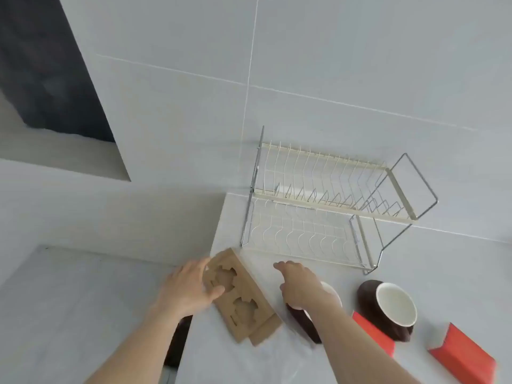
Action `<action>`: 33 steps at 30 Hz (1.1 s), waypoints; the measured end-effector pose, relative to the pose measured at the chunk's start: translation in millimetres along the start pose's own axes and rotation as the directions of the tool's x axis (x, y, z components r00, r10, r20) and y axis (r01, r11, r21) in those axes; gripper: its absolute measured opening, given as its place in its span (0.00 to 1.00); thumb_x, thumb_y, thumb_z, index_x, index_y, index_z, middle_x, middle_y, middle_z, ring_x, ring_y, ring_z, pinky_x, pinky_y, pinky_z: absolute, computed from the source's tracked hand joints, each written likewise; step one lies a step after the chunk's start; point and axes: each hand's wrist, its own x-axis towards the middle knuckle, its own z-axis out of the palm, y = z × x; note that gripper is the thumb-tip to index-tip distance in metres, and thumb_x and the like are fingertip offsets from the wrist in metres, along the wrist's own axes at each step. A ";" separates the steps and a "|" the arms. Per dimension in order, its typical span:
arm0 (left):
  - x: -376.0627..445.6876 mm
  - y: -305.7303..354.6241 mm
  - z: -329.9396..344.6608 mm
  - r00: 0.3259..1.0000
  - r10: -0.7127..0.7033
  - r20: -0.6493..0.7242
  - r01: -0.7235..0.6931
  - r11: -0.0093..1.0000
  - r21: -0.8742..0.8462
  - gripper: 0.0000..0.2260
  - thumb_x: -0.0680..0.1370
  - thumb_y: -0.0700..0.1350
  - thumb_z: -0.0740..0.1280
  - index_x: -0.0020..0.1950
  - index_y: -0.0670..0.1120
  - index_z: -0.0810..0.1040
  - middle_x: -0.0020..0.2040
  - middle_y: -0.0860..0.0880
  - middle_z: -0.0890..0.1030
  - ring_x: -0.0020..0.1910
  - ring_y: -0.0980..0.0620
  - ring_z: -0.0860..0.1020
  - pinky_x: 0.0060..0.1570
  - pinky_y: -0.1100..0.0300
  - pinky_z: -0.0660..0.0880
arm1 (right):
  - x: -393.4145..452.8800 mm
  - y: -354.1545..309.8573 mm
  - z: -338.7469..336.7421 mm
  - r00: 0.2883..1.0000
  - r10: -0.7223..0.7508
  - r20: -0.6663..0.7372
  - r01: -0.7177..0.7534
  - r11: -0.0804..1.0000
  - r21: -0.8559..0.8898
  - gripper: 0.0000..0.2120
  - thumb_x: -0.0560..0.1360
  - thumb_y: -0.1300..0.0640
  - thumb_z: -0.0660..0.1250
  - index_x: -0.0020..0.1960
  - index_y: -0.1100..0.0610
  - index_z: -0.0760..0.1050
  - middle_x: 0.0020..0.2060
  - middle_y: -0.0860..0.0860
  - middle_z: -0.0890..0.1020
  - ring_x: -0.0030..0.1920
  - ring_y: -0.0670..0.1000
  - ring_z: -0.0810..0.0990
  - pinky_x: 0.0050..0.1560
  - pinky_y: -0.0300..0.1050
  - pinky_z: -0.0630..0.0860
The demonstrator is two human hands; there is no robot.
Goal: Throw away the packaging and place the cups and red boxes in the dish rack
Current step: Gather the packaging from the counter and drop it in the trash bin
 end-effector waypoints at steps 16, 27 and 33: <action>-0.7 -46.1 81.2 0.925 -0.282 0.255 0.338 0.917 -0.210 0.36 0.72 0.68 0.66 0.73 0.48 0.66 0.65 0.51 0.76 0.61 0.49 0.77 0.56 0.51 0.77 | 26.3 -51.4 80.3 0.985 0.159 0.073 -0.171 0.960 0.219 0.37 0.74 0.54 0.69 0.77 0.50 0.54 0.64 0.54 0.72 0.62 0.60 0.75 0.57 0.54 0.75; -4.4 -38.2 69.1 0.966 -0.257 0.007 0.221 0.814 -0.538 0.27 0.76 0.52 0.71 0.73 0.58 0.67 0.50 0.63 0.79 0.50 0.61 0.79 0.47 0.60 0.75 | 32.1 -75.9 98.4 0.986 0.161 0.041 -0.163 0.886 0.435 0.35 0.71 0.41 0.69 0.74 0.46 0.62 0.57 0.50 0.70 0.57 0.57 0.77 0.52 0.47 0.74; -4.2 -31.3 59.0 0.972 -0.228 0.055 0.221 0.809 -0.545 0.46 0.67 0.53 0.79 0.76 0.61 0.53 0.46 0.68 0.75 0.45 0.57 0.80 0.41 0.59 0.78 | 38.3 -99.6 107.5 0.997 0.050 0.061 -0.077 0.778 0.624 0.23 0.78 0.52 0.54 0.73 0.42 0.65 0.57 0.50 0.71 0.60 0.54 0.75 0.64 0.50 0.71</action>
